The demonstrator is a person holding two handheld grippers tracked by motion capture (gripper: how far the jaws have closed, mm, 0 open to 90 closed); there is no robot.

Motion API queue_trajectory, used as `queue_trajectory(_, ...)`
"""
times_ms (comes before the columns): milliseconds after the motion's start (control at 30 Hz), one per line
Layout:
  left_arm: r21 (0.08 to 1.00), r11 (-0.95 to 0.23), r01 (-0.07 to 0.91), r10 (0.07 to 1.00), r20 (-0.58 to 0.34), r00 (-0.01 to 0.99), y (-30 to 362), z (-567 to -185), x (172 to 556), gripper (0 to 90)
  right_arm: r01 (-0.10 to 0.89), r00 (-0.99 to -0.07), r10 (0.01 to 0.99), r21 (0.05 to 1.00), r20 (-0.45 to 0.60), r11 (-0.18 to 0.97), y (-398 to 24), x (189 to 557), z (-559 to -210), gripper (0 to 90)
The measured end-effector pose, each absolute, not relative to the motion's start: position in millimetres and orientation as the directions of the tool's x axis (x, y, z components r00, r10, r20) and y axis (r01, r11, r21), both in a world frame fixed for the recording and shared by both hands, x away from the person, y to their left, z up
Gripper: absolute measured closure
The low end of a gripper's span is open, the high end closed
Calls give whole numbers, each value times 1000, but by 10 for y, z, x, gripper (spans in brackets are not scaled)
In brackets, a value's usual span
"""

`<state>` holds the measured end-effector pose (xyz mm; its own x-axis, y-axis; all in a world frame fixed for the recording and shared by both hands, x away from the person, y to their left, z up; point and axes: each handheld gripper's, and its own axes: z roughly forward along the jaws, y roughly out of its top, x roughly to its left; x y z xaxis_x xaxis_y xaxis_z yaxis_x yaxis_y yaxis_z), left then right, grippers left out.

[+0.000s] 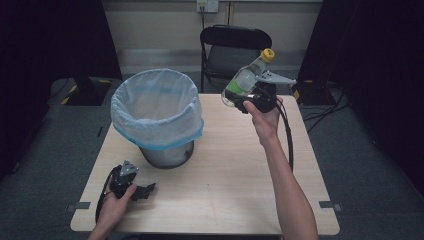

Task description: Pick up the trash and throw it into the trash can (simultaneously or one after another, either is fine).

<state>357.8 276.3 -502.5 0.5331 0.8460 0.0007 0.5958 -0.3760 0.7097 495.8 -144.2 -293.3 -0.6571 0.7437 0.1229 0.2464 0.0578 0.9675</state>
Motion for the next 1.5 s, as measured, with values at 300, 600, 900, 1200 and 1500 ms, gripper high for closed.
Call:
queue_trajectory(300, 710, -375, 596, 846, 0, 533, 2762, -5025, 3577, 0, 201, -691, 713, 979, 117, 35, -1299, 4919, -2728, 280)
queue_trajectory(600, 710, -375, 596, 846, 0, 532, 2762, -5026, 3577, 0, 156, -717, 687, 988, 119, -8, -1199, 4893, -2544, 280)
queue_trajectory(900, 709, -377, 596, 846, 2, 534, 2764, -5024, 3578, 0, 134, -743, 656, 990, 132, -48, -1094, 4880, -2414, 280)
queue_trajectory(1200, 709, -377, 596, 846, 1, 534, 2764, -5024, 3578, 0, 120, -797, 592, 992, 120, -39, -863, 4848, -2261, 279)
queue_trajectory(1500, 709, -377, 596, 846, 1, 534, 2763, -5024, 3578, 0, 127, -823, 555, 991, 124, -33, -602, 4869, -2213, 279)
